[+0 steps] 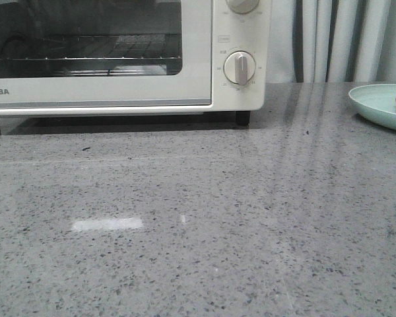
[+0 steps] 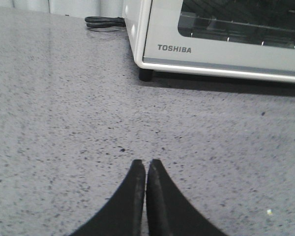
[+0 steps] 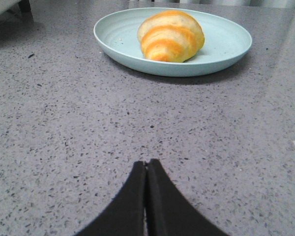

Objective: Put bread in oven

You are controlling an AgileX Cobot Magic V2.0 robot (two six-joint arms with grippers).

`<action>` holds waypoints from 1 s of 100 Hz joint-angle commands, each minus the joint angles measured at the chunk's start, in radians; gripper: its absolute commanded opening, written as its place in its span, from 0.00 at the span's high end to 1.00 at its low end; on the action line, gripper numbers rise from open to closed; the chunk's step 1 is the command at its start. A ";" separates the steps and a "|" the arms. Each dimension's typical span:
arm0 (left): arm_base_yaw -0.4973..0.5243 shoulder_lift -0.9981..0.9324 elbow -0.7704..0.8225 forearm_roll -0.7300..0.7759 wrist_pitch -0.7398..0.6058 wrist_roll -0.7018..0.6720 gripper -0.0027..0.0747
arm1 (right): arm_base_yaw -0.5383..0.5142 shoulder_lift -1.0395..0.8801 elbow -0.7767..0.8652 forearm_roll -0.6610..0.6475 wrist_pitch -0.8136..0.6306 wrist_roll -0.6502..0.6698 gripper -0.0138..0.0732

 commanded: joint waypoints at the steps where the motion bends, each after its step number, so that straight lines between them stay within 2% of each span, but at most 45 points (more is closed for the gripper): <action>1: 0.003 0.003 0.024 0.070 -0.070 -0.006 0.99 | -0.001 -0.022 0.014 -0.005 -0.077 -0.002 0.91; 16: 0.003 0.003 0.024 0.073 -0.076 -0.006 0.99 | -0.001 -0.022 0.014 0.008 -0.240 -0.002 0.91; 25: 0.003 0.003 0.024 0.014 -0.119 -0.008 0.99 | -0.001 -0.022 0.014 0.136 -0.377 -0.002 0.91; 29: 0.003 0.003 0.024 -0.118 -0.160 -0.008 0.99 | -0.001 -0.022 0.014 0.238 -0.422 -0.002 0.91; 34: 0.003 0.003 0.024 -0.291 -0.202 -0.008 0.99 | -0.001 -0.022 0.014 0.288 -0.420 -0.002 0.91; 59: 0.003 0.003 0.022 -0.987 -0.351 -0.008 0.99 | -0.005 -0.022 0.012 0.328 -0.437 -0.002 0.91; 64: 0.003 0.003 0.022 -1.078 -0.356 -0.008 0.99 | -0.005 -0.022 -0.001 0.362 -0.444 -0.002 0.91; 72: 0.001 0.003 0.001 -1.073 -0.352 -0.001 0.99 | -0.005 -0.021 -0.049 0.403 -0.425 -0.002 0.91; 82: -0.004 0.014 -0.105 -0.900 -0.226 0.111 0.99 | -0.005 0.013 -0.154 0.399 -0.333 -0.002 0.91; 92: -0.005 0.093 -0.249 -0.752 -0.098 0.229 0.99 | -0.001 0.101 -0.289 0.320 -0.182 -0.046 0.91; 100: -0.005 0.215 -0.345 -0.736 -0.056 0.347 0.99 | 0.008 0.199 -0.375 0.264 -0.115 -0.142 0.91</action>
